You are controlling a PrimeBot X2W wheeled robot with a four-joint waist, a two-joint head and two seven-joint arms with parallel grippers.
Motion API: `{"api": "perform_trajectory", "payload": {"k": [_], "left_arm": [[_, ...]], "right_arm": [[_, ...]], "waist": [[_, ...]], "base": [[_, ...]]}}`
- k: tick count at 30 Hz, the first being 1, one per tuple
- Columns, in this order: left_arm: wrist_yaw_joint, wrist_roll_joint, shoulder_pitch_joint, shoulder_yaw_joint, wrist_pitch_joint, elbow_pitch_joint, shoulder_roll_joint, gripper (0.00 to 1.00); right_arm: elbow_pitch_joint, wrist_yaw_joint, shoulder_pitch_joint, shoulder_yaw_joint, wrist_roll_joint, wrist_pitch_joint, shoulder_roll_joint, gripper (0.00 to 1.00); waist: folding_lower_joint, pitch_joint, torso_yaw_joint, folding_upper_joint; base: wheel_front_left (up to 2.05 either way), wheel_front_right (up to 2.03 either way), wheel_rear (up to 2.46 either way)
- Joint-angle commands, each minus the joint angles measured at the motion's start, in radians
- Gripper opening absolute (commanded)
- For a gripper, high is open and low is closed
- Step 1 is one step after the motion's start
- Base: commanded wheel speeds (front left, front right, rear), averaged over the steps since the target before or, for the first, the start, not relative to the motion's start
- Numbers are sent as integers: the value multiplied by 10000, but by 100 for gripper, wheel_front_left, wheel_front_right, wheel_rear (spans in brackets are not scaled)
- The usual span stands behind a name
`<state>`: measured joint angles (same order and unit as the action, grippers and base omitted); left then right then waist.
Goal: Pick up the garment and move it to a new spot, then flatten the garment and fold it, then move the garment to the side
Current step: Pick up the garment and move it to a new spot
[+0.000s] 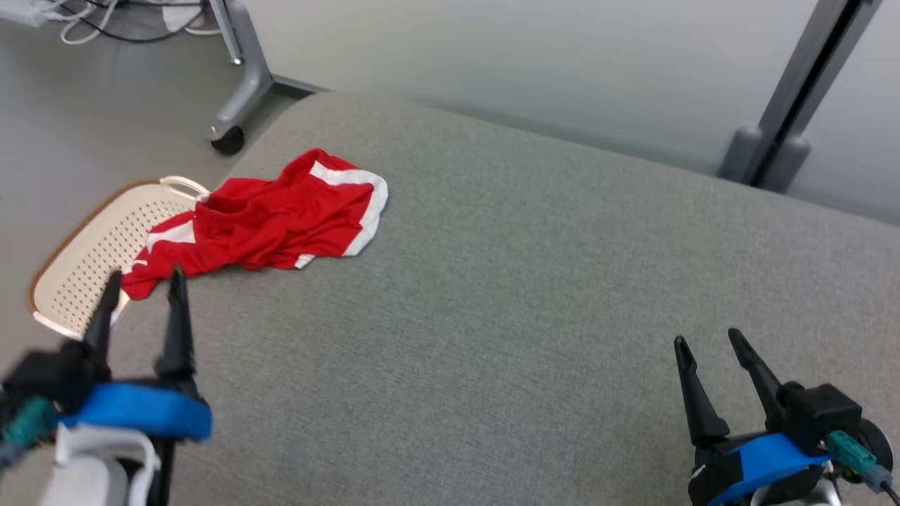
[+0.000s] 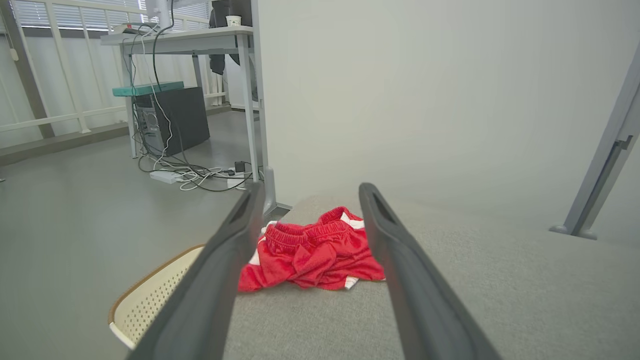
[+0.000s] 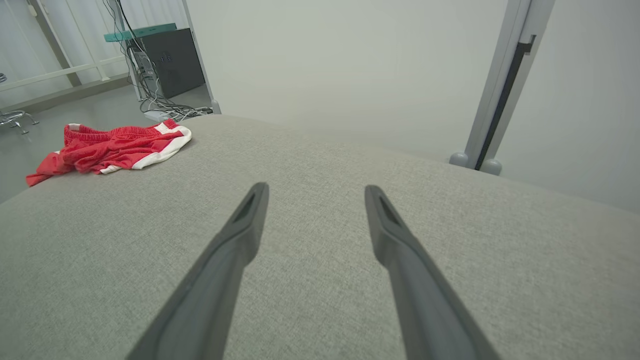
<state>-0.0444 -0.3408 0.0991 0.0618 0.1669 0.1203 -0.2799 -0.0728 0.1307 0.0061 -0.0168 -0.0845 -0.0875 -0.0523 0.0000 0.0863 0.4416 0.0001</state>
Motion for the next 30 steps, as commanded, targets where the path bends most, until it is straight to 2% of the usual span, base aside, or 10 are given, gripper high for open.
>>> {"api": "perform_trajectory", "payload": {"k": [1, 5, 10, 13, 16, 18, 20, 24, 30], "left_arm": [[75, -157, 474, -155, -356, 106, -92, 100], [76, -693, 1944, -547, -1478, 722, -425, 100], [-7, -1460, 3415, -1146, -2602, 1970, -1036, 100], [86, -1634, 4083, -1488, -3033, 2656, -1569, 100], [189, -1896, 4638, -1752, -3429, 3187, -1836, 100], [82, -2127, 5095, -1953, -3684, 3700, -2158, 100], [-73, -2455, 5462, -2034, -4087, 4286, -2207, 100], [-66, -2882, 5935, -2084, -5215, 5427, -2453, 100], [-6, -3297, 6148, -1814, -7027, 6661, -2287, 100]], "right_arm": [[119, 1, -182, 19, 67, 48, -97, 100], [417, 1, -488, 233, 185, 220, -206, 100], [859, 1, -1062, 902, 234, 493, -440, 100], [1153, 1, -1480, 1290, 208, 628, -600, 100], [1422, 1, -1716, 1407, 272, 708, -779, 100], [1608, 1, -1795, 1391, 304, 780, -902, 100], [1844, 1, -1859, 1387, 343, 840, -971, 100], [2238, 1, -1899, 1309, 373, 874, -1005, 100], [2428, 1, -1835, 1252, 424, 812, -887, 100]], "waist": [[0, 210, -12, -1], [0, 955, -421, -1], [0, 2160, -1322, -1], [0, 2977, -2006, -1], [0, 3649, -2577, -1], [0, 4048, -2882, -1], [0, 4394, -3157, -1], [0, 4864, -3602, -1], [0, 5062, -3890, -1]], "base": [[0, 0, 0], [0, 0, 0], [0, 0, 0], [0, 0, 0], [0, 0, 0], [0, 0, 0], [0, 0, 0], [0, 0, 0], [0, 0, 0]]}}
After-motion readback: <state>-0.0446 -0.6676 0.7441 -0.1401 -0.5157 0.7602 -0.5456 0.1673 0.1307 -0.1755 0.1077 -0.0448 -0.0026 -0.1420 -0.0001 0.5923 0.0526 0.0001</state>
